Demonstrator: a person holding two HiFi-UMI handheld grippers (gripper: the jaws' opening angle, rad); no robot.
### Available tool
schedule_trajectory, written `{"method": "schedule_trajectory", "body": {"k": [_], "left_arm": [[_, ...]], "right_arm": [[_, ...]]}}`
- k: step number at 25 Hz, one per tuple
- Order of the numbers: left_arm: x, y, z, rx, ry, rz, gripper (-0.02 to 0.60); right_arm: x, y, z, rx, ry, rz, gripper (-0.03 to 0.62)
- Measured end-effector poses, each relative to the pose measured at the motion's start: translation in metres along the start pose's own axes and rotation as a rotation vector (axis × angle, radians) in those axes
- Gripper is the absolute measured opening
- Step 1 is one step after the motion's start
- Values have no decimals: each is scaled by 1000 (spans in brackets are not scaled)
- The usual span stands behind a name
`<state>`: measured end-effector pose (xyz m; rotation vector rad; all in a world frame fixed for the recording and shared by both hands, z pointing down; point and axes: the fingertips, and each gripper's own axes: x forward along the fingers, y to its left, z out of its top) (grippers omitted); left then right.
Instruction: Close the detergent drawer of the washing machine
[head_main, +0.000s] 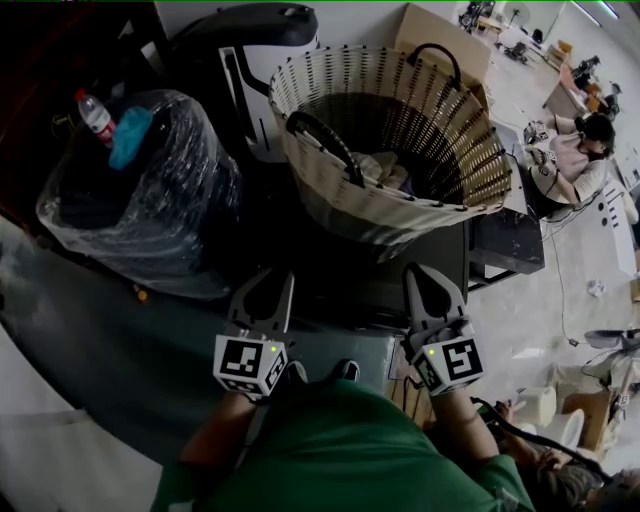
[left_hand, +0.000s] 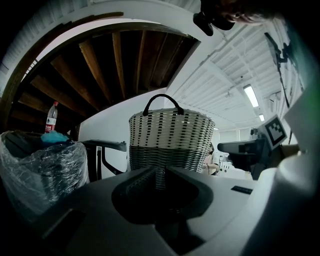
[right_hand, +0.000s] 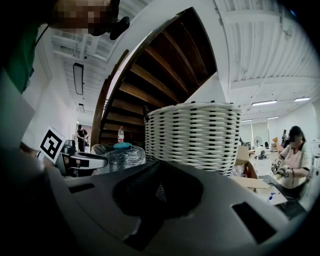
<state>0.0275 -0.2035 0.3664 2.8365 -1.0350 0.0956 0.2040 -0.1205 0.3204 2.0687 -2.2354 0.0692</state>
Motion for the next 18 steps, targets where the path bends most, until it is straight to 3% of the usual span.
{"method": "schedule_trajectory", "body": {"k": [18], "left_arm": [[2,15,-26,-35,55,-11,71]], "right_arm": [[11,8,-1,9,-7,6,23]]}}
